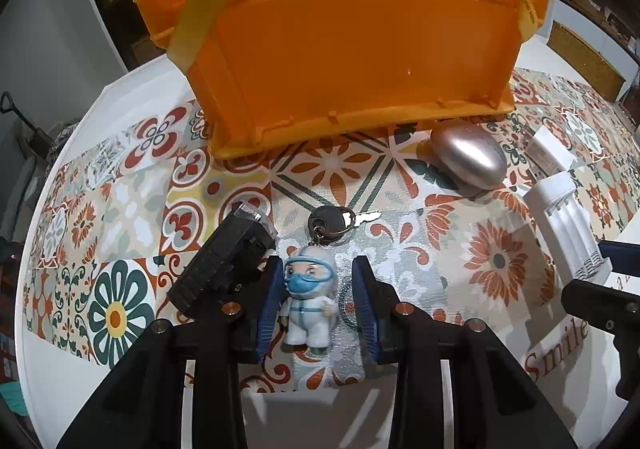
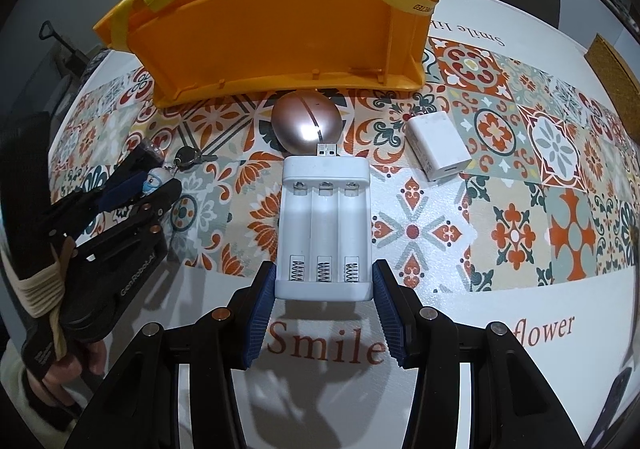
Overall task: Organize rigid objects
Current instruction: 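Close the left tool on the white figurine keychain while the right tool holds the charger, then lift and carry the figurine and charger over the orange crate with both tools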
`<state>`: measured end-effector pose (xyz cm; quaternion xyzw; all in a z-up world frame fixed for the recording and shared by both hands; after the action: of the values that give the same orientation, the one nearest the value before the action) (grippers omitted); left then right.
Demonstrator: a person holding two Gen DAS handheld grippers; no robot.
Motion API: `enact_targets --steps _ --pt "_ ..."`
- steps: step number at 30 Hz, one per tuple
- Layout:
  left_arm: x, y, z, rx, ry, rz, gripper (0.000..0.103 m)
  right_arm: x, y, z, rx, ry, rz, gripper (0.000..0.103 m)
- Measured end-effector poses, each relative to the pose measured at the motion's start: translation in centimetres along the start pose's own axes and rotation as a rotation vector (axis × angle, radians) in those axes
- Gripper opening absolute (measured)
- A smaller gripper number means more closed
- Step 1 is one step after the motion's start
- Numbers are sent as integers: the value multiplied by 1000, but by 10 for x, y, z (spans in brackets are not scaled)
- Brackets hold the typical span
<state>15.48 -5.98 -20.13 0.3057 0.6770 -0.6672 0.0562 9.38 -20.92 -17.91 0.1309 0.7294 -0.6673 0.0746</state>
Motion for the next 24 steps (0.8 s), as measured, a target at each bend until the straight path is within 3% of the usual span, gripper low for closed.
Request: enact_targets --steps 8,10,14,24 --pt "0 7 4 -21 39 -7 34 -1 1 1 2 6 3 49" --pt "-1 7 5 -6 43 -18 28 0 1 1 -1 10 3 49" --pt "-3 6 3 56 6 -51 27 0 1 2 -5 22 10 49" --pt "-8 -31 4 118 -30 -21 27 -3 -10 1 -12 31 46 49"
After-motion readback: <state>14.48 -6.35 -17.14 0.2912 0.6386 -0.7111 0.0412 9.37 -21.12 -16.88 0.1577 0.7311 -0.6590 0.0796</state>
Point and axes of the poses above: each gripper's, at about its wrist camera, not at the fingertips, and y roughly the way its jaws point, z to its right, x to its underside, the point moved 3 cm from there along y, roughly the way its jaws point, and after that the axes turned 1 degree about -z, right-handed, at the moved point
